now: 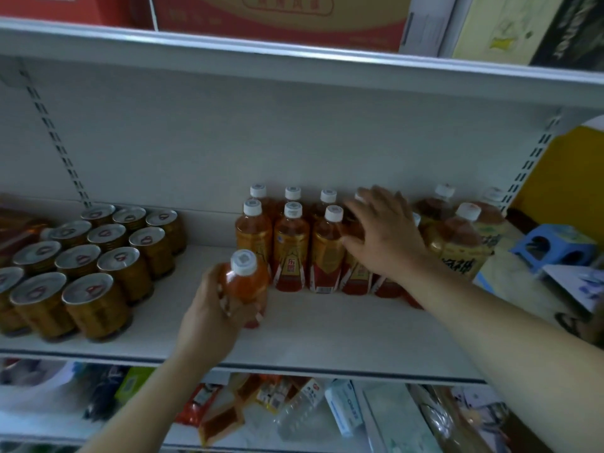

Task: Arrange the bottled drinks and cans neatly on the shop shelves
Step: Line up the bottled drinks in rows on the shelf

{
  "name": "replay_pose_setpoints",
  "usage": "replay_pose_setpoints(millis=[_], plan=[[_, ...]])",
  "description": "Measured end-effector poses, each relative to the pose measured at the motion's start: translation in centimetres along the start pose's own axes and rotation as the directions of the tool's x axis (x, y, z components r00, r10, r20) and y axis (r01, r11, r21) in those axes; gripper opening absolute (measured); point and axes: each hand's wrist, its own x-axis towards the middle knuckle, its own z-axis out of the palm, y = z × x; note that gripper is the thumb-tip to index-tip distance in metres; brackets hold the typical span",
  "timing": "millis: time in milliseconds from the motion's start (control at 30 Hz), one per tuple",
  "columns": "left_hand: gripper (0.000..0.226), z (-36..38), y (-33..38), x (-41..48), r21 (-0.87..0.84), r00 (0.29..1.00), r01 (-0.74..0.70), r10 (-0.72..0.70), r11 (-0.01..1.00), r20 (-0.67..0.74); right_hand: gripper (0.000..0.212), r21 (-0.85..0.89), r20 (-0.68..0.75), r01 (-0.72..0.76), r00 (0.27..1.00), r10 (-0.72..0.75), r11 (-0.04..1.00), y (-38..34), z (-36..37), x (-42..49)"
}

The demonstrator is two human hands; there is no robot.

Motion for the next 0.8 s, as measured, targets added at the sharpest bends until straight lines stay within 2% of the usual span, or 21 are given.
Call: replay_pose_setpoints(millis=[67, 100, 133, 233, 300, 400, 500, 700, 800], plan=[[0.079, 2.2, 1.1, -0.4, 0.01, 0.999, 0.006, -0.007, 1.0, 0.046, 0.056, 0.05, -0.194, -0.055, 0.979, 0.063, 0.997, 2.8, -0.9, -1.5], [0.081, 3.5, 1.9, -0.4, 0.017, 0.997, 0.022, -0.023, 1.0, 0.07, 0.056, 0.052, -0.234, -0.117, 0.964, 0.126, 0.992, 4.5, -1.1, -2.1], [0.08, 4.8, 2.9, -0.4, 0.032, 0.995, 0.017, -0.02, 0.999, 0.094, 0.057, 0.039, -0.216, -0.202, 0.955, 0.206, 0.979, 6.2, -1.3, -2.5], [0.07, 9.1, 6.2, -0.4, 0.055, 0.987, -0.072, 0.063, 0.996, 0.145, 0.071, -0.028, -0.004, -0.451, 0.893, 0.451, 0.892, 10.1, -1.2, -3.4], [0.073, 11.7, 7.9, -0.2, 0.031, 0.984, -0.073, 0.067, 0.997, 0.164, 0.075, 0.06, 0.097, -0.523, 0.851, 0.516, 0.85, 11.3, -0.7, -4.1], [0.086, 14.7, 9.1, 0.0, 0.021, 0.965, -0.059, 0.052, 0.998, 0.256, 0.086, 0.336, 0.135, -0.502, 0.863, 0.487, 0.797, 12.0, 0.0, -4.7], [0.096, 16.9, 9.9, 0.2, 0.018, 0.942, -0.064, 0.055, 0.998, 0.331, 0.091, 0.493, 0.036, -0.418, 0.886, 0.462, 0.763, 12.3, 0.7, -5.5], [0.088, 21.0, 11.2, 1.0, -0.049, 0.936, -0.076, 0.088, 0.996, 0.342, 0.064, 0.482, -0.109, -0.291, 0.916, 0.386, 0.826, 12.8, 2.2, -6.8], [0.088, 21.9, 11.0, 0.8, -0.054, 0.944, -0.082, 0.095, 0.995, 0.316, 0.06, 0.472, -0.138, -0.274, 0.916, 0.377, 0.838, 13.2, 2.9, -6.8]])
